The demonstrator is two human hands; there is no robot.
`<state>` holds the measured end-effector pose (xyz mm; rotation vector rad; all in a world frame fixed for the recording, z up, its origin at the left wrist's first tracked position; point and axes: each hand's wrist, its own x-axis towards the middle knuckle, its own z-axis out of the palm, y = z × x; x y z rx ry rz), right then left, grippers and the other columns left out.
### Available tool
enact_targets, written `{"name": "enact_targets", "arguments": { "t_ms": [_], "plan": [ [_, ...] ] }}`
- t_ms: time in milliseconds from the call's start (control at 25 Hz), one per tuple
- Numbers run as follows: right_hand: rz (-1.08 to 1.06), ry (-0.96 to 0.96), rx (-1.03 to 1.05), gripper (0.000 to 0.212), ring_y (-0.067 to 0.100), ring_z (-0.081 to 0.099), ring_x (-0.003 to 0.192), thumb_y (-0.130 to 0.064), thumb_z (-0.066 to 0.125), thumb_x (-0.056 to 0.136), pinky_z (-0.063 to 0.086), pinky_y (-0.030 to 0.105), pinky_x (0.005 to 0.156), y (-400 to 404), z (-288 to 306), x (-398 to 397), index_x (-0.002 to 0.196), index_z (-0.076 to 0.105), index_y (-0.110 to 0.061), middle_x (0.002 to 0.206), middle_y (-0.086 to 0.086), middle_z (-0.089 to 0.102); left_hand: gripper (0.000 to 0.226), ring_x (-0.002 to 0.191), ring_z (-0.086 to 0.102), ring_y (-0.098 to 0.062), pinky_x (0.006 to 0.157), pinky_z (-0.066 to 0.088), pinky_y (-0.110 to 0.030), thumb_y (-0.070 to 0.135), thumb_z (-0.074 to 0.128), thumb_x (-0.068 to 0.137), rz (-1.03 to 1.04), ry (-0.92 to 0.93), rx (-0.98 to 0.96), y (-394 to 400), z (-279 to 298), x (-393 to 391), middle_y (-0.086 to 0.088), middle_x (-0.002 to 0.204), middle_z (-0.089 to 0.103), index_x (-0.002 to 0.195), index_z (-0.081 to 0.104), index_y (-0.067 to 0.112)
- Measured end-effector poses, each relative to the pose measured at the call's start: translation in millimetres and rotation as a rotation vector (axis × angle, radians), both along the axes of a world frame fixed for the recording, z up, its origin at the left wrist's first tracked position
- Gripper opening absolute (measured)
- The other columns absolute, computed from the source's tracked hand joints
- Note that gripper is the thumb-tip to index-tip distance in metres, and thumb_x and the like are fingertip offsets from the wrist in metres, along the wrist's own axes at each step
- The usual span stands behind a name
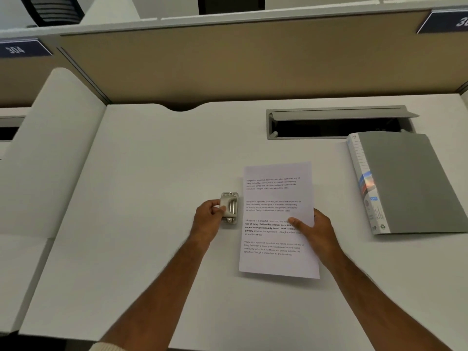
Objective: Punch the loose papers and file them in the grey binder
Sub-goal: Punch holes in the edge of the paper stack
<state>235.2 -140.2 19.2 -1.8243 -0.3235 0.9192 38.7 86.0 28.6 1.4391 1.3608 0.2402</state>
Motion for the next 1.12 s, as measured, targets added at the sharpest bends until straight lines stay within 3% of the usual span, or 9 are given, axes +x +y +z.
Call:
{"name": "enact_targets", "arguments": {
  "t_ms": [120,440,760,960,1120],
  "plan": [
    [0.010,0.019,-0.018,0.044,0.011,0.076,0.089,-0.033,0.082,0.084,0.064,0.037,0.080,-10,-4,-11,0.123,0.065,-0.024,0.111,-0.007,0.076,0.013,0.090,0.070,-0.016,0.073,0.051,-0.021,0.014,0.068,0.096,0.011,0.017,0.004,-20,-1,-15,0.003,0.094,0.074,0.104,0.068,0.025],
    [0.043,0.040,-0.049,0.044,0.013,0.076,0.089,-0.034,0.083,0.083,0.064,0.039,0.081,-30,-14,-37,0.122,0.065,-0.025,0.110,-0.005,0.076,0.016,0.089,0.070,-0.011,0.069,0.048,-0.015,0.014,0.069,0.095,0.001,0.018,-0.025,-57,-12,-43,0.002,0.099,0.075,0.107,0.069,0.024],
    [0.026,0.032,-0.015,0.045,0.011,0.075,0.095,-0.031,0.082,0.084,0.062,0.035,0.083,-28,-17,-48,0.125,0.065,-0.023,0.113,-0.006,0.076,0.015,0.096,0.072,-0.013,0.088,0.059,-0.033,0.017,0.069,0.095,-0.036,0.019,-0.020,-61,-19,-47,0.004,0.102,0.076,0.107,0.070,0.027],
    [0.030,0.022,-0.010,0.045,0.009,0.075,0.093,-0.031,0.082,0.084,0.062,0.032,0.081,-15,-14,-53,0.125,0.065,-0.023,0.112,-0.009,0.075,0.018,0.096,0.071,-0.014,0.079,0.054,-0.024,0.017,0.068,0.096,-0.039,0.022,-0.024,-61,-22,-48,0.002,0.103,0.075,0.114,0.070,0.019],
    [0.024,0.019,-0.008,0.045,0.011,0.075,0.094,-0.032,0.083,0.083,0.061,0.032,0.082,-12,-15,-54,0.124,0.065,-0.023,0.110,-0.008,0.075,0.014,0.095,0.071,-0.015,0.078,0.054,-0.024,0.017,0.068,0.096,-0.036,0.003,-0.033,-60,-22,-47,0.005,0.100,0.073,0.108,0.067,0.024]
  ]
}}
